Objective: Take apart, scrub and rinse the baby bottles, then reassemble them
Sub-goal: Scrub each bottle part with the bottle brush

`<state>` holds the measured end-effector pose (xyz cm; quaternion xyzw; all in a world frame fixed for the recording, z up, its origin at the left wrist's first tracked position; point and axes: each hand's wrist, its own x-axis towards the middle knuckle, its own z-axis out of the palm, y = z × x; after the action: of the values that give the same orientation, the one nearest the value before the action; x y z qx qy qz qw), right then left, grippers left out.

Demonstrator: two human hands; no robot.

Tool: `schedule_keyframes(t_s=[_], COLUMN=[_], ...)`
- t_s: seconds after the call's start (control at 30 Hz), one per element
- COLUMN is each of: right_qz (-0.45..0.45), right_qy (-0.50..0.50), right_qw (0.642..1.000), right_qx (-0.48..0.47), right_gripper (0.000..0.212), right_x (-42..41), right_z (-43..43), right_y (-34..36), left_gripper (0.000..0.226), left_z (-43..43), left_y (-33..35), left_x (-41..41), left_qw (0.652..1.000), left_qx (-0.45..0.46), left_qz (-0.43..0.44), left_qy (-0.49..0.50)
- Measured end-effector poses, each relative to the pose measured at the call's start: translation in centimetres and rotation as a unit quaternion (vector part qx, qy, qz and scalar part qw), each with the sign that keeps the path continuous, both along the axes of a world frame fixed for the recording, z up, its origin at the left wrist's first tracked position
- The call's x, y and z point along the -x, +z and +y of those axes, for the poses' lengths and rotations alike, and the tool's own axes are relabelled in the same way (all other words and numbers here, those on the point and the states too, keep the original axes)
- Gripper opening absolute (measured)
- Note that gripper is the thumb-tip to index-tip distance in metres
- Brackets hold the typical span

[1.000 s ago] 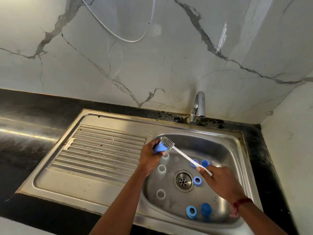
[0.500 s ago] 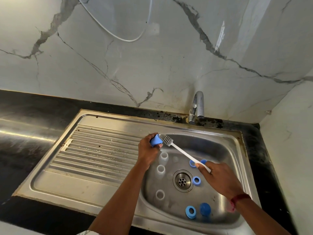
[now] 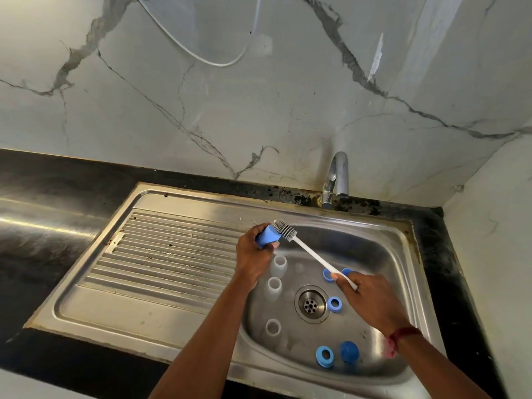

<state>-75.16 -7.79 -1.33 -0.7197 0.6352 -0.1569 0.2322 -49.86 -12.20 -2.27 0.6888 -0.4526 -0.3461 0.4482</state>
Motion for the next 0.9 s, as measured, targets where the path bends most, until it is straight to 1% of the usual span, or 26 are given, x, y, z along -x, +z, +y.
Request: schedule_keyframes(t_s=[0.1, 0.23, 0.3, 0.4, 0.47, 0.53, 0.6, 0.67, 0.83, 0.9], right_qz=[0.009, 0.029, 0.009, -0.019, -0.015, -0.013, -0.007, 0.003, -0.001, -0.007], right_qy=[0.007, 0.020, 0.023, 0.006, -0.006, -0.002, 0.006, 0.004, 0.000, -0.001], right_qw=[1.000, 0.999, 1.000, 1.000, 1.000, 1.000, 1.000, 1.000, 1.000, 1.000], right_qx=[-0.007, 0.011, 0.020, 0.014, 0.007, 0.001, -0.004, 0.008, 0.008, 0.015], right_gripper=[0.047, 0.047, 0.050, 0.052, 0.052, 0.050, 0.050, 0.050, 0.051, 0.053], right_x=[0.3, -0.2, -0.7, -0.5, -0.3, -0.2, -0.2, 0.0, 0.0, -0.4], right_z=[0.6, 1.1, 0.8, 0.4, 0.4, 0.9, 1.6, 2.1, 2.7, 2.8], right_y=[0.2, 1.0, 1.2, 0.6, 0.4, 0.5, 0.8, 0.8, -0.1, -0.3], left_gripper=[0.045, 0.042, 0.039, 0.046, 0.047, 0.045, 0.045, 0.044, 0.047, 0.046], left_z=[0.3, 0.5, 0.8, 1.1, 1.3, 1.4, 1.3, 1.4, 1.8, 2.3], left_y=[-0.1, -0.4, -0.3, -0.4, -0.3, 0.0, 0.1, 0.1, -0.7, -1.1], left_x=[0.0, 0.5, 0.7, 0.8, 0.6, 0.4, 0.2, 0.1, 0.7, 1.0], left_qw=[1.000, 1.000, 1.000, 0.998, 0.999, 1.000, 1.000, 1.000, 0.999, 0.999], left_qx=[-0.001, -0.006, -0.009, 0.010, 0.014, 0.012, 0.018, 0.020, 0.010, 0.005], left_qz=[0.011, -0.023, -0.026, -0.060, -0.049, -0.022, -0.014, -0.008, -0.047, -0.037], left_qy=[0.013, -0.006, -0.010, -0.025, -0.017, -0.002, 0.002, 0.008, -0.015, -0.014])
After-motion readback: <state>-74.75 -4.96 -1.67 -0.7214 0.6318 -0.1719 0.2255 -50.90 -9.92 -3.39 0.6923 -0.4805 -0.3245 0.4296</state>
